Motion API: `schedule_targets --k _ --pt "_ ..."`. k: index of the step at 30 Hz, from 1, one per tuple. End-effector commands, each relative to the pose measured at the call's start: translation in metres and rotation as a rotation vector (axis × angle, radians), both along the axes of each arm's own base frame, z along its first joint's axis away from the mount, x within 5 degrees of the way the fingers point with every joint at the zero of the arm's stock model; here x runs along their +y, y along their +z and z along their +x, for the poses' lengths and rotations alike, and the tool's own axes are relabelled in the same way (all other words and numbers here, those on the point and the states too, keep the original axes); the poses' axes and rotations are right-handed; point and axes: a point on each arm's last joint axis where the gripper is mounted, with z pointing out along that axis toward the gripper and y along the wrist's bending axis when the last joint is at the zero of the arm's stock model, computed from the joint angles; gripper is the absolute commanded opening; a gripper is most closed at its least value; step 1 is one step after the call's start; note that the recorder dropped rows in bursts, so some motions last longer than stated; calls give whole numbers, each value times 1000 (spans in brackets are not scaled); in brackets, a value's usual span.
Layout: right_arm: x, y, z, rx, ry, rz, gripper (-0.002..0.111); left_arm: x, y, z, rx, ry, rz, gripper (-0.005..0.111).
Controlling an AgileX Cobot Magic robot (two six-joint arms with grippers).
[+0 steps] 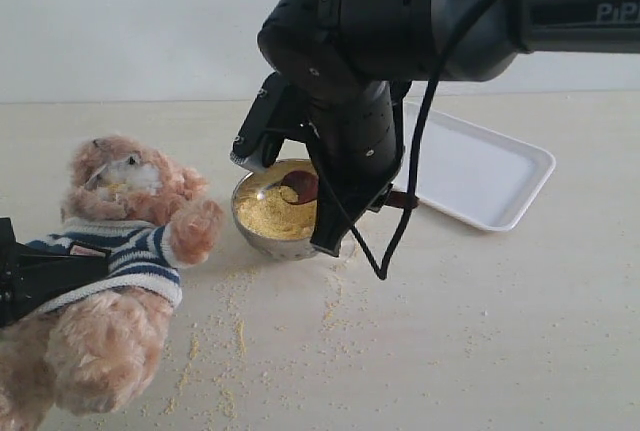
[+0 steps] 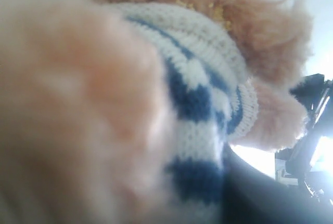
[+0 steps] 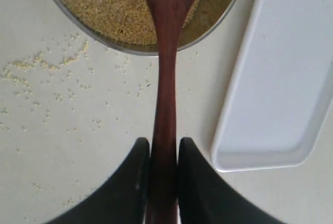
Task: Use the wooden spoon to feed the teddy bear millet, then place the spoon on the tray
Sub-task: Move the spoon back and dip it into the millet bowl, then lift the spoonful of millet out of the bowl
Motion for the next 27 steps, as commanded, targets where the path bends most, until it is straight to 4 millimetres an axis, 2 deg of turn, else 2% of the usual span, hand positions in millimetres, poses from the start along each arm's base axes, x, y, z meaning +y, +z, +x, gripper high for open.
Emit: schedule_targets --k 1,5,11,13,17,21,27 --pt "0 4 -3 23 -10 25 0 0 4 3 -58 -12 -1 5" --pt "-3 7 -5 75 -32 61 0 0 4 3 -67 -17 2 5" --pt "-25 7 11 221 -149 209 0 0 5 3 -68 -18 0 5" --pt "-30 13 9 254 -164 237 0 0 5 3 -68 -18 0 5" --pt "-39 37 -3 281 -141 249 0 -1 4 2 -68 -25 3 5" --pt "-48 67 -13 222 -108 302 0 -1 4 1 -66 -41 8 5" --pt "-52 88 -24 207 -101 374 0 -4 1 -5 -30 -118 24 5"
